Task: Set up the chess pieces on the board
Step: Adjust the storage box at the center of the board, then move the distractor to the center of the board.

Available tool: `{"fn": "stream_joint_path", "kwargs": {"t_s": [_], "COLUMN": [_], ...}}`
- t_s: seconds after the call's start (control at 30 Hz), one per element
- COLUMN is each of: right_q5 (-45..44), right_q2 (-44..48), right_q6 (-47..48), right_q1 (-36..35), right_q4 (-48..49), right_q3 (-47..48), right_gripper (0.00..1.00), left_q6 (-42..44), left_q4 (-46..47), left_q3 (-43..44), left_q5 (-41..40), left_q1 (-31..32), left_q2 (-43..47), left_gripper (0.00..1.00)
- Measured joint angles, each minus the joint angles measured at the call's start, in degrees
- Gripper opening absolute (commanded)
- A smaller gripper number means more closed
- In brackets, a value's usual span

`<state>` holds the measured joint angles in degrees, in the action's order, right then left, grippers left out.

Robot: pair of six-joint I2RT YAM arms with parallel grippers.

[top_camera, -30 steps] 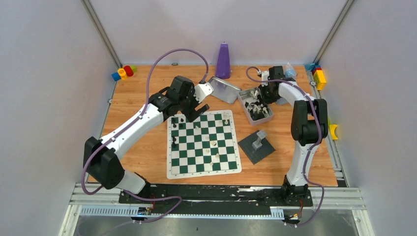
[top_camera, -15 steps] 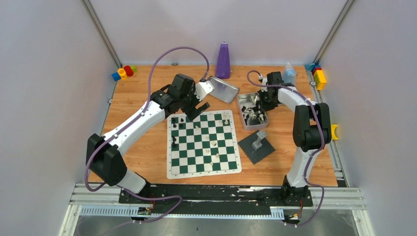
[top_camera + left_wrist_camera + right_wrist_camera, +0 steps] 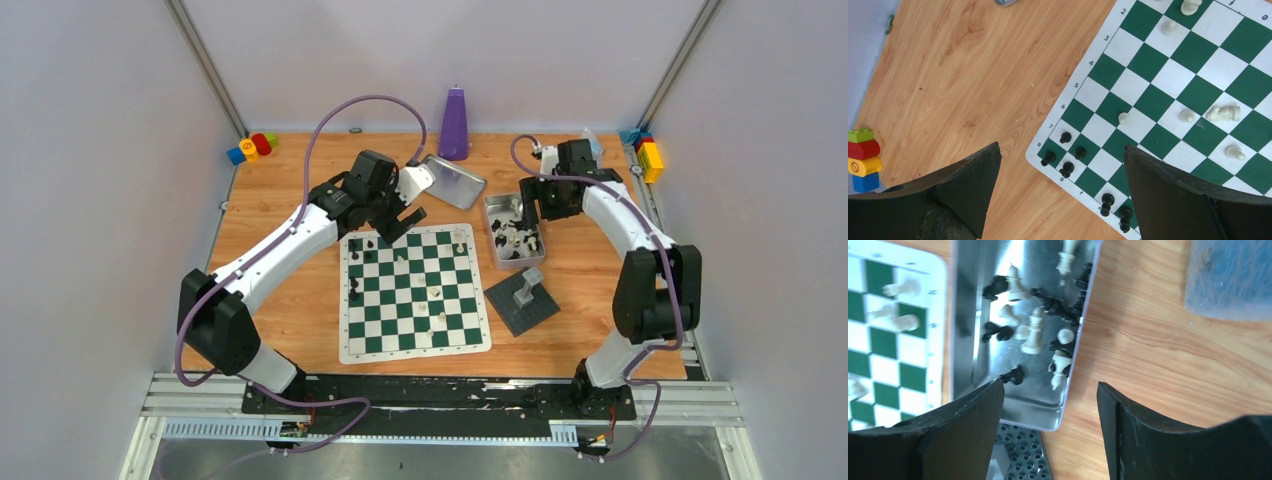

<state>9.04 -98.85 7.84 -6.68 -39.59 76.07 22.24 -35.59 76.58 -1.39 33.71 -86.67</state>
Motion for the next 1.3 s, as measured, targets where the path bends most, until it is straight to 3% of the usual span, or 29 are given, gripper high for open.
{"fn": "stream_joint_path", "kwargs": {"t_s": [0.27,0.5,0.63,1.1,1.3], "right_q5": [7.89,8.11,6.16,-9.07,-12.5], "right_q2": [11.54,13.99,14.01,20.44,24.24], "right_q6": [10.58,18.82,21.88,30.91,35.15], "right_q1": [-6.84,-21.49,-25.05,-22.82,-13.31], "right_q4": [-2.95,-5.86,-7.96,-7.69,-7.93], "right_q3": [-1.46,-10.16,-13.97,-24.13,-27.85], "right_gripper": [0.68,0.53,0.46,0.44,0.44], "left_q6": [-0.48,-2.69,-3.39,-4.07,-4.0], "left_q4": [-0.26,-2.84,-3.45,-4.94,-5.38], "left_q3": [0.07,0.85,0.87,1.81,1.81], "left_q5": [-0.11,2.99,4.26,6.67,6.97], "left_q1": [-1.73,-10.05,-14.25,-15.72,-15.72], "left_q2": [0.26,4.07,7.54,9.68,9.68], "left_gripper": [1.0,1.0,1.0,1.0,1.0]}}
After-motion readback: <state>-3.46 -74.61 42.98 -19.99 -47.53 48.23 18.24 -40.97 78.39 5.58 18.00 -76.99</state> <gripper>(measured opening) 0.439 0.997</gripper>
